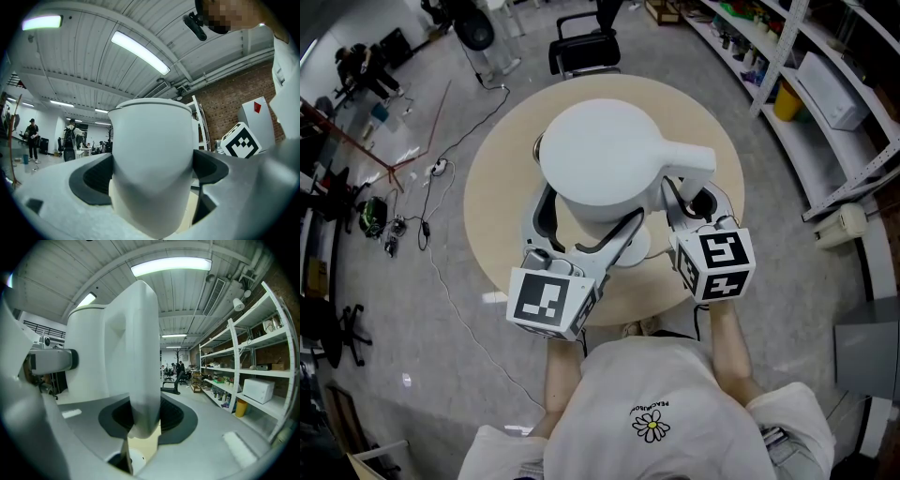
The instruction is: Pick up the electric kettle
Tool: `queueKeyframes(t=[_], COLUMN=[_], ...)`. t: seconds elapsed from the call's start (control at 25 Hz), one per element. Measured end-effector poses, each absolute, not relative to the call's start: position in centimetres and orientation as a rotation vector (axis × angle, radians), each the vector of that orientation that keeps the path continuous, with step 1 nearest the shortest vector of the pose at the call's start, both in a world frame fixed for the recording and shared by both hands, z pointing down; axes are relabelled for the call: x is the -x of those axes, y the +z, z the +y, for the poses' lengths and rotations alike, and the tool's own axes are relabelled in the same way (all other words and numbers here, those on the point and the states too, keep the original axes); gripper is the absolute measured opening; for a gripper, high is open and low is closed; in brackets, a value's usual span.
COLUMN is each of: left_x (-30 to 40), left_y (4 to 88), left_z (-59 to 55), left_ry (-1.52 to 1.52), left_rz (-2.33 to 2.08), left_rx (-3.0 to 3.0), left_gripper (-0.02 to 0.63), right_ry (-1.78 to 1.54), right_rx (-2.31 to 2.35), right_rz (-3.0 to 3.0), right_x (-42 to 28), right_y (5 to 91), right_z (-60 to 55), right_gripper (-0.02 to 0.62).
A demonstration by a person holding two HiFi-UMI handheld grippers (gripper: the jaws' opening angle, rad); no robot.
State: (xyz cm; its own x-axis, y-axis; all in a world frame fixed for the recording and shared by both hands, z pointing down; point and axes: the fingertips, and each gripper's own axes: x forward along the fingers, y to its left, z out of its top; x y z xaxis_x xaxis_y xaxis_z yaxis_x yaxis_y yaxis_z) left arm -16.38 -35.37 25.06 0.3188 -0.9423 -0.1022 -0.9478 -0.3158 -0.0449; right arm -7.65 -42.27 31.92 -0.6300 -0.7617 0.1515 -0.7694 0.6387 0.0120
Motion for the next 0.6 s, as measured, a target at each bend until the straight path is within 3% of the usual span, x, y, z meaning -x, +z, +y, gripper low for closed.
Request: queueKeyframes(t=[0.6], left_x=[16.9], left_y=[25.6], left_z=[-35.1], left_ry=[0.041], left_rz=[1.785], left_rx=[2.468], left_gripper=[0.541], right_ry=[0.09], right_rx=[-1.265], right_rz=[-2.722], right_x=[8.2], right_y=[32.1], right_z=[-42.0], right_gripper=[0.107])
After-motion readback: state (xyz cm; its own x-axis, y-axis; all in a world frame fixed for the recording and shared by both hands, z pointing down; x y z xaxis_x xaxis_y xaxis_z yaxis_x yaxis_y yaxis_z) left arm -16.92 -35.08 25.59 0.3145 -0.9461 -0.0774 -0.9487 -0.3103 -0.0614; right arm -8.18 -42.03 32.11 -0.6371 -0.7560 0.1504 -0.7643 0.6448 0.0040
